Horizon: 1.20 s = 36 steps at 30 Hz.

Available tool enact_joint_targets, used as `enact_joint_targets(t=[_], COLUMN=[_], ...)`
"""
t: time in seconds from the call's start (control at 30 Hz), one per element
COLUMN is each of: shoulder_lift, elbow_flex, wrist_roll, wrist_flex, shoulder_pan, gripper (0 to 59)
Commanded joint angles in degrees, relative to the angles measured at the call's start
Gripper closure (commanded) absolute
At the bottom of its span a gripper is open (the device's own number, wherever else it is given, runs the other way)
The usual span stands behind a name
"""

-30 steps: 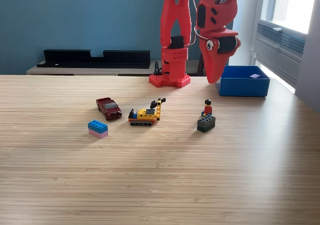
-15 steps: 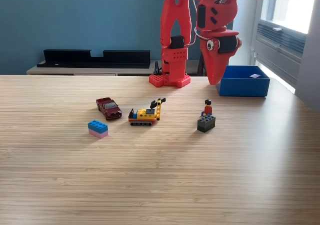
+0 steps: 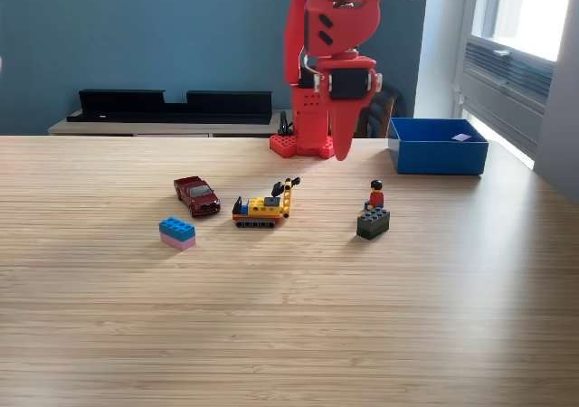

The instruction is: Grasp a lego block and put it in the bin.

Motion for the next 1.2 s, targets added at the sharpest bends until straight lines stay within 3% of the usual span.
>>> enact_joint_targets(t=[0.03,0.17,0.3,0.7,1.2], shoulder_lift=[1.1,1.0,0.9,0.8,0.7], elbow_flex=[-1.2,-1.1,2.3,8.6,10.3], wrist_roll=[-4.5,-10.3,-16.2,-21.5,-23.6], wrist_flex=[-1.4,-2.1,-5.7,-13.9,-15.5], shoulder_pan=[1.6,-1.9,-5.4,-10.7,-10.5], gripper=[50.6,35.9,28.7,27.8,27.6])
